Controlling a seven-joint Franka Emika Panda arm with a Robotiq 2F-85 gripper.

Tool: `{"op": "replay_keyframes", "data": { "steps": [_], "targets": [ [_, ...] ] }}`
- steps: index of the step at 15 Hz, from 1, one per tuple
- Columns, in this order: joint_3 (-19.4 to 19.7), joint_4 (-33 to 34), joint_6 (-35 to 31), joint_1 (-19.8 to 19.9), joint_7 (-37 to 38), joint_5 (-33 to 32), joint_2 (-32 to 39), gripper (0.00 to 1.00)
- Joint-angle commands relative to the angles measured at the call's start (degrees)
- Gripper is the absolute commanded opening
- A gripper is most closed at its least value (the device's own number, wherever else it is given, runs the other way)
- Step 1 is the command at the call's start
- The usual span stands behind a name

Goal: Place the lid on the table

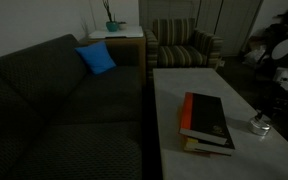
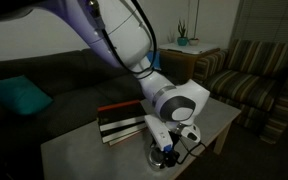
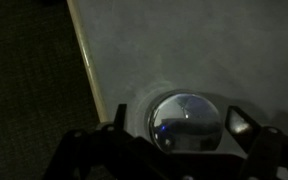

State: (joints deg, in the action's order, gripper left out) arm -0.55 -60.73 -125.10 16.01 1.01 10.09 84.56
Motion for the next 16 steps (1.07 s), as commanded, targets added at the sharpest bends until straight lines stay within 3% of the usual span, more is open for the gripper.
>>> {"op": "replay_keyframes", "data": {
  "steps": [1,12,16],
  "targets": [
    [-0.2,0.2,0.0,-0.4,-0.4,0.5,0.0,1.00],
    [-1.0,0.1,-0.8,-1.5,-0.5,0.8,0.0,1.00],
    [0.7,0.1,-1.8,-1.6,4.0,1.0,0.0,1.00]
  ]
}}
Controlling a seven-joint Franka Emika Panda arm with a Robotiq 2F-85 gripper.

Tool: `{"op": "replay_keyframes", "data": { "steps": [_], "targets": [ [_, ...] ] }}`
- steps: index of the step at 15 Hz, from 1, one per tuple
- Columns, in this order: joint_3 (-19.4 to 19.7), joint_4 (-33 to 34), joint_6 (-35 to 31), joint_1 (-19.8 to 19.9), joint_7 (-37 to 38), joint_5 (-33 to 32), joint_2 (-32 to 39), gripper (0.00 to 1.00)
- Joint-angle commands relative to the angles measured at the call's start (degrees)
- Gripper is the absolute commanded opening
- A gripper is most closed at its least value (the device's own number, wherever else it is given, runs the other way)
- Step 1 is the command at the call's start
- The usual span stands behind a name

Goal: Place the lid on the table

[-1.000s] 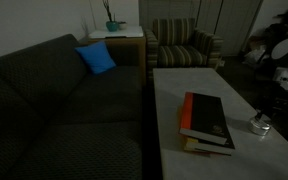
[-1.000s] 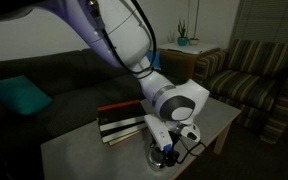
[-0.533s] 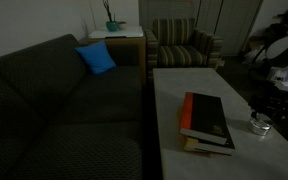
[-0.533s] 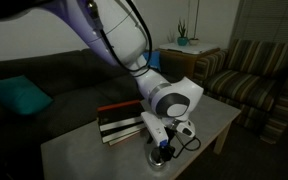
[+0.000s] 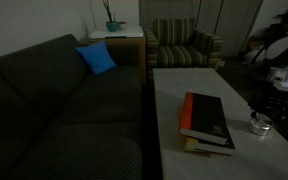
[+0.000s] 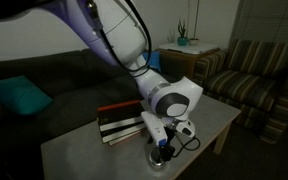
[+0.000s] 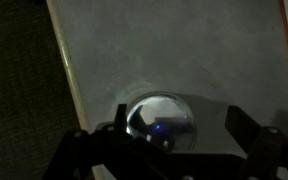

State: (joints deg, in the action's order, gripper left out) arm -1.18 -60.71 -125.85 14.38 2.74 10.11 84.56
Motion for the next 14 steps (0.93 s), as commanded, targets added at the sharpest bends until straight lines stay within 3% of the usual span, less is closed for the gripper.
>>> {"op": "replay_keyframes", "data": {
  "steps": [1,4,5,6,11,14],
  "targets": [
    [1.8,0.1,-1.0,0.1,3.4,1.0,0.0,1.00],
    [2.5,0.4,0.3,1.0,4.7,0.9,0.0,1.00],
    [1.1,1.0,3.3,2.2,0.9,0.6,0.0,1.00],
    [2.4,0.3,0.6,0.5,3.6,0.3,0.0,1.00],
    [2.1,0.5,1.9,1.2,2.2,0.4,0.0,1.00],
    [1.3,-0.3,-6.8,1.4,1.3,1.1,0.0,1.00]
  ]
}}
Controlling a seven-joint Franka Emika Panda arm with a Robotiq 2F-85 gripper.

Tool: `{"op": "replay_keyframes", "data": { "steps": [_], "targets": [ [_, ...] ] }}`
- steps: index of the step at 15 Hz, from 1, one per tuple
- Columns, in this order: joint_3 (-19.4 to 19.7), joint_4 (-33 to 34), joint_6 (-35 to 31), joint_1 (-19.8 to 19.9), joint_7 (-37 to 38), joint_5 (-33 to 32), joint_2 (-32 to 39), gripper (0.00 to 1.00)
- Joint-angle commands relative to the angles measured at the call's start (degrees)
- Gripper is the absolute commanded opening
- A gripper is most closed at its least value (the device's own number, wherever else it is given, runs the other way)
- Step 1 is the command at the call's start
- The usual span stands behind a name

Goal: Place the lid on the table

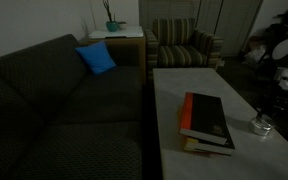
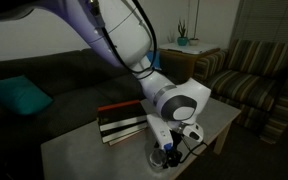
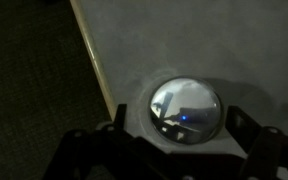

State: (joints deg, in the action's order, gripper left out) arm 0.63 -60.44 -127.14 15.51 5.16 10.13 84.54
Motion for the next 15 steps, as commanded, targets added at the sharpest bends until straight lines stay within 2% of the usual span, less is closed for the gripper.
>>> {"op": "replay_keyframes", "data": {
  "steps": [1,4,9,15],
  "targets": [
    [-0.7,-0.8,-8.1,0.5,-1.1,1.3,0.0,1.00],
    [-2.4,-1.0,-13.9,1.2,-3.1,1.9,0.0,1.00],
    [-4.2,-1.9,-19.2,1.9,-4.4,2.6,0.0,1.00],
    [-3.2,-3.5,-19.7,2.5,-0.1,4.8,0.1,1.00]
  ]
}}
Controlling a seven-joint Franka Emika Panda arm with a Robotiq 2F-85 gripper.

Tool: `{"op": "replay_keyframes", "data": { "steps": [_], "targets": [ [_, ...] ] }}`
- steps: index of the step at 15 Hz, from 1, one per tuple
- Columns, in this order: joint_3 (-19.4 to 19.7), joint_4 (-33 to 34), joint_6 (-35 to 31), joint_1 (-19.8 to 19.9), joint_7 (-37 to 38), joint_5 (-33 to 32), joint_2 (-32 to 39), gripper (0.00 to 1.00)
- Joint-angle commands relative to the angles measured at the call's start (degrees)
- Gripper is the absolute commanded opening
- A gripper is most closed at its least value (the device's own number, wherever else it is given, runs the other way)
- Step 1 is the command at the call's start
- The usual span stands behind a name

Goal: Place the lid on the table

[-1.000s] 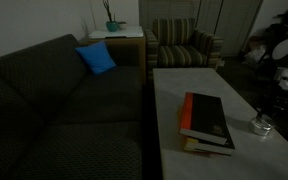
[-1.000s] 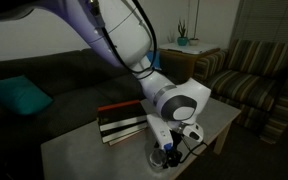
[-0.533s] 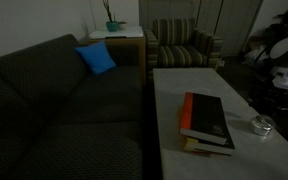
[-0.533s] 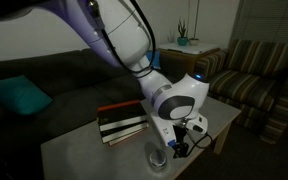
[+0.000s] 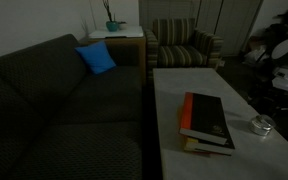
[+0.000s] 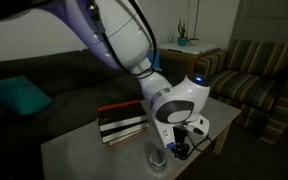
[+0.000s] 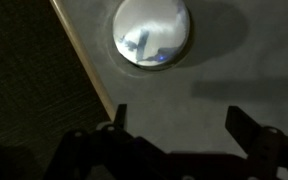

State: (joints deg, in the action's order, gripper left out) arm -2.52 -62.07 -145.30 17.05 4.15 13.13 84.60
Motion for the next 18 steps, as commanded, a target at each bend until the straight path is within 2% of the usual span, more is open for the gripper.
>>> {"op": "replay_keyframes", "data": {
  "steps": [1,12,18],
  "targets": [
    [-0.4,-2.2,-0.8,1.4,0.7,2.2,0.0,1.00],
    [0.9,-3.7,1.5,-1.1,6.0,2.3,0.1,1.00],
    [3.2,-3.7,7.7,-2.0,12.3,2.4,0.1,1.00]
  ]
}}
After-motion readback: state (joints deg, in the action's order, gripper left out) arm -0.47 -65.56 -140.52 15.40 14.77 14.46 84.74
